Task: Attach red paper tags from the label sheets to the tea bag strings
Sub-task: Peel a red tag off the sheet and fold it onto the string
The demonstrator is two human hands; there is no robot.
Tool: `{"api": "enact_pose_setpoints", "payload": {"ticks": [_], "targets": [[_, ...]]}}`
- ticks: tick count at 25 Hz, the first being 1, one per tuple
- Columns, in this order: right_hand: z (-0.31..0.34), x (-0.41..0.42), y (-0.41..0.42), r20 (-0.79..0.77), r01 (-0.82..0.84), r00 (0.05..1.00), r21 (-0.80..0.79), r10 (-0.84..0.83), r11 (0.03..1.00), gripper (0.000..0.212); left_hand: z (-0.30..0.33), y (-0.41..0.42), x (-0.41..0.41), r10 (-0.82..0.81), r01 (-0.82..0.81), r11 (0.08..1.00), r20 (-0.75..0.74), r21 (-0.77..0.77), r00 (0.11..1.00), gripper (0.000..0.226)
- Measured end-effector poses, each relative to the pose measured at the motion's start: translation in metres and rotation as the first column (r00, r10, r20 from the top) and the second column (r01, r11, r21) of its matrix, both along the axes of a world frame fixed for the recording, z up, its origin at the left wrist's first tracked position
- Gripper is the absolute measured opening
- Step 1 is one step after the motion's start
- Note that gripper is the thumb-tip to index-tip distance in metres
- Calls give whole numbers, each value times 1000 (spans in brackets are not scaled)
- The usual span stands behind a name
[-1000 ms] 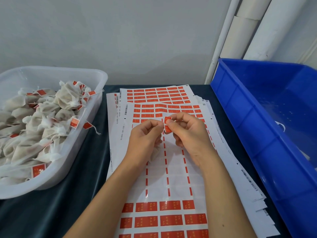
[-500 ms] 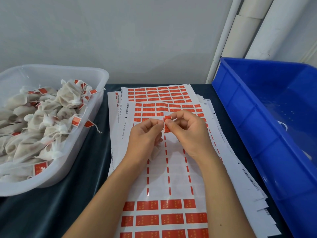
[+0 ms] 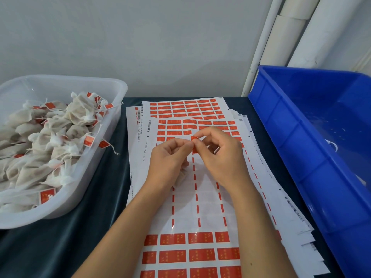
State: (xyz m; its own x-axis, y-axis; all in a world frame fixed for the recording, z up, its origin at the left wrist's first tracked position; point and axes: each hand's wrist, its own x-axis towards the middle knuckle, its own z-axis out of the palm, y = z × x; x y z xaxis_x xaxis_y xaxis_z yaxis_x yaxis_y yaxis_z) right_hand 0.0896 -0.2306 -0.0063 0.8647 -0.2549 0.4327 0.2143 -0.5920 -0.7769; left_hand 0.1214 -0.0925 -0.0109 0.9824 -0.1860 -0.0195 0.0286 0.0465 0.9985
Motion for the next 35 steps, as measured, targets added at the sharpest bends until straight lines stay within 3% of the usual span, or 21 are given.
{"api": "enact_pose_setpoints", "payload": {"ticks": [5,9,13,19,27,35], "targets": [[5,-3,3,10,-14,1000,165,12,986,16,1,1,1,34,-36,999,-45,-29,998,21],[4,-1,-3,-130,-81,983,307,126,948,32,2,3,2,37,-44,997,-96,-70,995,28],[2,-1,0,-184,-163,959,267,216,950,29,2,5,2,9,-23,991,-106,-132,994,27],[3,0,0,-119,-110,984,204,136,973,4,2,5,3,5,-22,987,-111,-161,994,27],[6,-3,-1,-69,-129,986,277,154,952,11,2,3,2,47,-57,993,-103,-103,994,15],[4,0,0,-45,-79,995,245,92,966,5,0,3,3,38,-45,994,-72,-96,997,16]]}}
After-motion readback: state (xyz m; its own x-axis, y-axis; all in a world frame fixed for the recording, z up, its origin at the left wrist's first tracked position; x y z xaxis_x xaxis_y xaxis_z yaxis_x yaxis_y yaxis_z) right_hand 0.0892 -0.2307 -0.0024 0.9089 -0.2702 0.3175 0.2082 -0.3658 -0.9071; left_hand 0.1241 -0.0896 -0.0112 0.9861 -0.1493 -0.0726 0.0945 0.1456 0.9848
